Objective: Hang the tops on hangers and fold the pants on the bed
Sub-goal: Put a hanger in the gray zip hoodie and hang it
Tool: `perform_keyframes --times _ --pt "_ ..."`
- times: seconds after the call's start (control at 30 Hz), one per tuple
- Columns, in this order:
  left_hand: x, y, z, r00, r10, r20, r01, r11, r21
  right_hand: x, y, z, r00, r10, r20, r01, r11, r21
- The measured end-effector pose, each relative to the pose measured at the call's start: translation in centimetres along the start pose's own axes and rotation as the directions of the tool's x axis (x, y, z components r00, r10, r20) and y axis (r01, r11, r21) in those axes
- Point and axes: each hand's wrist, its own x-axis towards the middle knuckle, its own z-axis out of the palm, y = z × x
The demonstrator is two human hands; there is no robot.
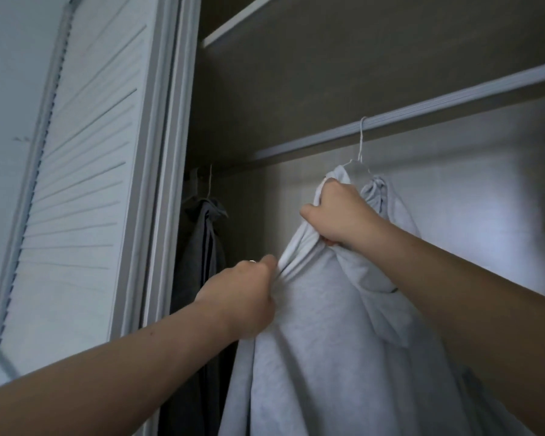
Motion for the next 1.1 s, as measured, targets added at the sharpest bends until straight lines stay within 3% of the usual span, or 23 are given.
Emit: perform_keyframes --times 0.4,0.77,0.9,1.1 --pt "1.1 -4.0 0.6 0.972 -0.22 0.082 0.216 0.975 0.062 3.7 -1.3 9.1 0.981 -0.12 0.151 0.058 0.93 0.363" --pt "6.2 -8.1 2.6 0.863 -0.478 0.164 0.452 0.875 0.171 10.0 -3.5 19.5 0.922 -0.197 0.332 -0.027 0.825 0.564" --pt "7.5 -8.6 2.7 0.804 -0.538 0.253 0.471 0.836 0.28 11.0 -5.1 22.5 0.909 -0.23 0.347 -0.029 0.796 0.605" --pt "7.1 -9.0 2.6 0.759 -0.594 0.267 0.427 0.764 0.484 11.1 -5.6 25.0 0.9 -0.26 0.35 -0.053 0.731 0.68"
